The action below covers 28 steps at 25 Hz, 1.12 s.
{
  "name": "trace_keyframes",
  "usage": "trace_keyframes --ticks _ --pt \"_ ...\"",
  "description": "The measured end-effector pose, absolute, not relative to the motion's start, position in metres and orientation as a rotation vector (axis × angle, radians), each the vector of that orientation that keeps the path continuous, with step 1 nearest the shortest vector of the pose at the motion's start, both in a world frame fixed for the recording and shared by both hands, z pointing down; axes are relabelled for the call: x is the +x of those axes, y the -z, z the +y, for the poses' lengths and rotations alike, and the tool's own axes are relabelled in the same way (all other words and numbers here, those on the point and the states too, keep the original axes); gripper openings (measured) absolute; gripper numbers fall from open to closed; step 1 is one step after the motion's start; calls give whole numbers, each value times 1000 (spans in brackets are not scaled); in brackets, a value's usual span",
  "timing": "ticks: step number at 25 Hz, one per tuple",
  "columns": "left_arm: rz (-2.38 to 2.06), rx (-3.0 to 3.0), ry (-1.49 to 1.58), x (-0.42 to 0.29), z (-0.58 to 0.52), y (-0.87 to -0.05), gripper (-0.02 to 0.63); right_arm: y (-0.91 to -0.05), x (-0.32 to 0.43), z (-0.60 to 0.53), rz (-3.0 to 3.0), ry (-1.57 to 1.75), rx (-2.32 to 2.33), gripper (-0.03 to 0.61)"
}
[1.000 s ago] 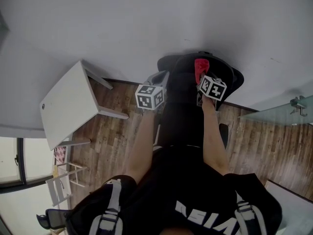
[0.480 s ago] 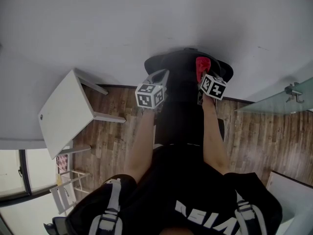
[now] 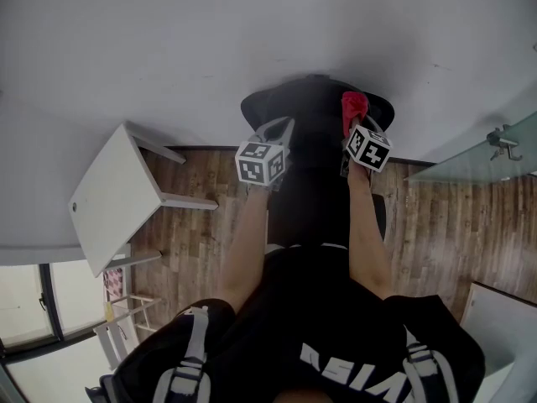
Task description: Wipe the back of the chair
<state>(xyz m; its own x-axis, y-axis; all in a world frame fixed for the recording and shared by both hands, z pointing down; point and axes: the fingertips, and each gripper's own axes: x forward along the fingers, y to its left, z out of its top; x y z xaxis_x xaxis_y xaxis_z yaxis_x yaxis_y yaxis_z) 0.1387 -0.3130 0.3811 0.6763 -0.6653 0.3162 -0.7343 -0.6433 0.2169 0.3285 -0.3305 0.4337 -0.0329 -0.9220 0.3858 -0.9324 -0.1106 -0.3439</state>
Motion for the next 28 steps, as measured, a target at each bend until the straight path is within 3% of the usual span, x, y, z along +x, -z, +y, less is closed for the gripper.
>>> trace_keyframes --ticks 15,28 --pt "-1067 2519 -305 106 -280 -410 25 -449 343 -289 -2005 -899 2292 66" --pt "-1059 2535 -234 15 -293 -391 25 -401 213 -313 -2221 -794 2166 66"
